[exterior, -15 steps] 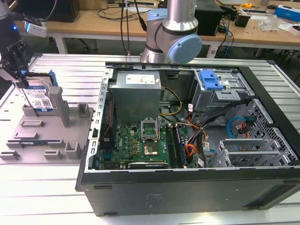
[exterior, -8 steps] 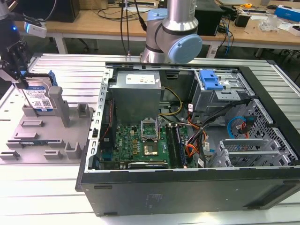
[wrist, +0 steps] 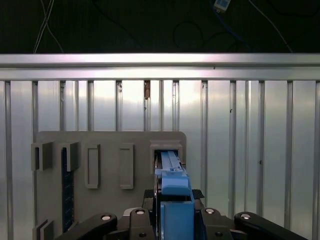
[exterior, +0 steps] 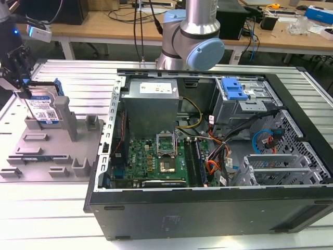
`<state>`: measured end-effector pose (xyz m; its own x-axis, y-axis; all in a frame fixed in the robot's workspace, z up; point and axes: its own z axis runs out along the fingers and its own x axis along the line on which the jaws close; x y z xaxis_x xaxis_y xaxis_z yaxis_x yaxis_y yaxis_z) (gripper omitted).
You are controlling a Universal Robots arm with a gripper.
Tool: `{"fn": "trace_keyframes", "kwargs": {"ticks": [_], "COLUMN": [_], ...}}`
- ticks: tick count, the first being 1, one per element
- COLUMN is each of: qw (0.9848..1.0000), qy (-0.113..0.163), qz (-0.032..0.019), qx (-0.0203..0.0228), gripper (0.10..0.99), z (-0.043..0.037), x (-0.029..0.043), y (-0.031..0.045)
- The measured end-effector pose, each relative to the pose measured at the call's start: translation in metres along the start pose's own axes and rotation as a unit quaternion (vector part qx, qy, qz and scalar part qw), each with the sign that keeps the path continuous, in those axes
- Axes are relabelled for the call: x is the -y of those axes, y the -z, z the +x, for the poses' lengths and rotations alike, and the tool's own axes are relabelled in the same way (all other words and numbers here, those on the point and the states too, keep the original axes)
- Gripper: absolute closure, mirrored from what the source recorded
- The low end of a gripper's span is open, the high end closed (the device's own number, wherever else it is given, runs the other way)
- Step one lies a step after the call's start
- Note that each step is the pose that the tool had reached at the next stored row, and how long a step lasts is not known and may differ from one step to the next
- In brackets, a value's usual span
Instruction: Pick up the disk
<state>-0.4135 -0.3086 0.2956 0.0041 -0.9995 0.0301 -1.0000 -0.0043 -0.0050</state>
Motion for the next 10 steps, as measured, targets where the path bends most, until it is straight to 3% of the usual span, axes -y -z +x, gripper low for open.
{"fn": "trace_keyframes", "kwargs": {"ticks": [6, 10], "qw": [1.0000, 1.0000], "qy": [0.000, 0.000], "qz": [0.0001, 0.0000], "qx": [0.0000, 0.0000], "gripper": [0.722, 0.722], "z": [0.0000, 0.0003], "x": [0.0000, 0.0000], "y": [0.0000, 0.0062]}}
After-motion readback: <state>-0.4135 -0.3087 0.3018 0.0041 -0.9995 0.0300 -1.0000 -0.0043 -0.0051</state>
